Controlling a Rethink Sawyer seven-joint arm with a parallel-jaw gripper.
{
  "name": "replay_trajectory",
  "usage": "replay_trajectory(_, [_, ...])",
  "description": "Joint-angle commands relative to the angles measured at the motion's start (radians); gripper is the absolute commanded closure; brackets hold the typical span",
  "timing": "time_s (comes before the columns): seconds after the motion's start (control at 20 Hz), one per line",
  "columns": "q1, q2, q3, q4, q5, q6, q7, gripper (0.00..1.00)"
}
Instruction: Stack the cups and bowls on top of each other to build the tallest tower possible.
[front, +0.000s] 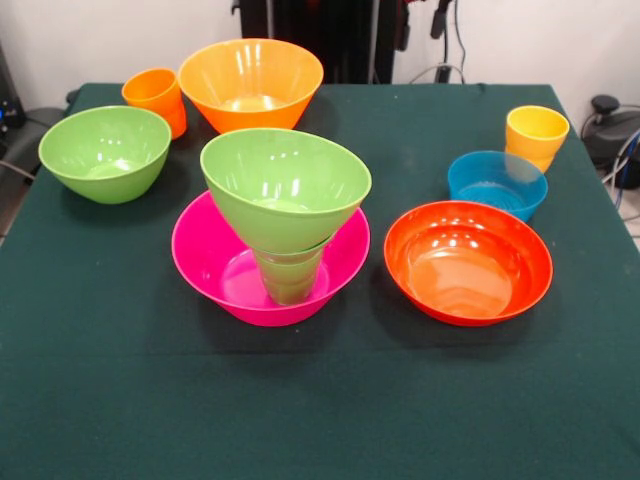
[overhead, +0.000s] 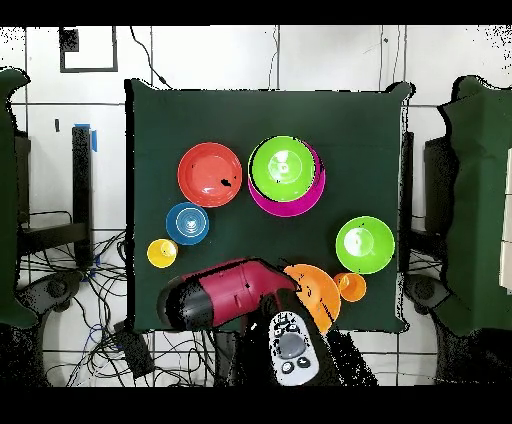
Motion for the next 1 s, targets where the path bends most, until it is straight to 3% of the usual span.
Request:
replay_trajectory(0.05, [0.100,-0.016,-0.016,0.153,0.071,-0.090,0.265,0.00])
replay_trajectory(0.3, [0.261,-0.058,-0.096,0.152,0.082,-0.098,0.408,0.00])
replay_trajectory(0.5, [0.388,-0.062,-0.168,0.117,0.075,-0.188,0.526,0.00])
replay_trajectory(0.6, [0.420,-0.048,-0.175,0.106,0.104,-0.183,0.564,0.00])
replay_trajectory(0.8, [0.464,0.030,-0.170,0.062,0.143,-0.267,0.623,0.00])
replay_trajectory(1.0, [0.518,0.031,-0.204,-0.007,0.149,-0.220,0.672,0.00])
